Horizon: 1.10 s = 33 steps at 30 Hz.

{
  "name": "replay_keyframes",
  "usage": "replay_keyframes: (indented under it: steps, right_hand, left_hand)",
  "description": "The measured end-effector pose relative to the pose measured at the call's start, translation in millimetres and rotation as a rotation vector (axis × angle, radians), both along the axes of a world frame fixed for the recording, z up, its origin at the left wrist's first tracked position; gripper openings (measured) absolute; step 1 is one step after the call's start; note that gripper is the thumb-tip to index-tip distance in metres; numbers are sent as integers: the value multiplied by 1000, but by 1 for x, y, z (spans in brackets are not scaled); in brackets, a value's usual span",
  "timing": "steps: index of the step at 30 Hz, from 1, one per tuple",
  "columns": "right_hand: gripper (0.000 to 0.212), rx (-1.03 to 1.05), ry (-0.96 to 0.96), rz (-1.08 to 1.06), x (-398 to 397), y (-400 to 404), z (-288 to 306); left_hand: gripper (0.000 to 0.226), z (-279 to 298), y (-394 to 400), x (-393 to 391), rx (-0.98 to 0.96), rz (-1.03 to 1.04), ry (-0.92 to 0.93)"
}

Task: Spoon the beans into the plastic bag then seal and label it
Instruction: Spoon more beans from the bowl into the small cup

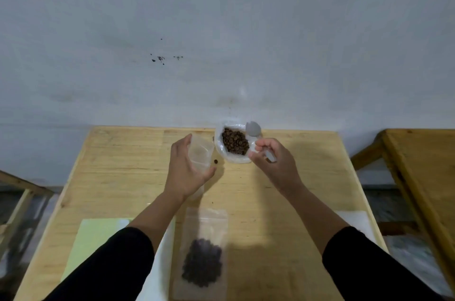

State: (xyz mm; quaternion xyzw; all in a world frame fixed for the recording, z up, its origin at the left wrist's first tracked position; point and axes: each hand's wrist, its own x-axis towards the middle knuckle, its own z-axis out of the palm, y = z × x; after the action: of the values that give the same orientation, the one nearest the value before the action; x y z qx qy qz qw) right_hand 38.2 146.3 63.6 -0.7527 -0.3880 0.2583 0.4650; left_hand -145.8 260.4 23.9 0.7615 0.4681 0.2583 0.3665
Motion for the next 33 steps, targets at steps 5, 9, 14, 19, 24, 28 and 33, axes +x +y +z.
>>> replay_keyframes:
  steps: [5,9,14,19,24,28,33]
  right_hand:
    - [16,33,-106,-186,-11,9,-13]
    - [25,21,-101,-282,-7,13,-22]
    - [24,-89,-9,-345,1,31,-46]
    - [21,21,545,-465,5,57,-59]
    - [29,69,761,-567,19,57,-61]
    - [30,96,797,-587,31,52,-52]
    - [29,131,774,-496,32,51,-29]
  left_hand:
    - [100,-6,2,0,-42,-57,-22]
    - [102,-12,3,6,-61,-56,-20]
    - [101,-15,1,14,-90,-37,-2]
    - [103,-17,1,22,-109,-22,38]
    - [102,-17,2,25,-122,-21,74]
    - [100,-17,4,30,-135,-20,79]
    - [99,-17,7,38,-133,-33,82]
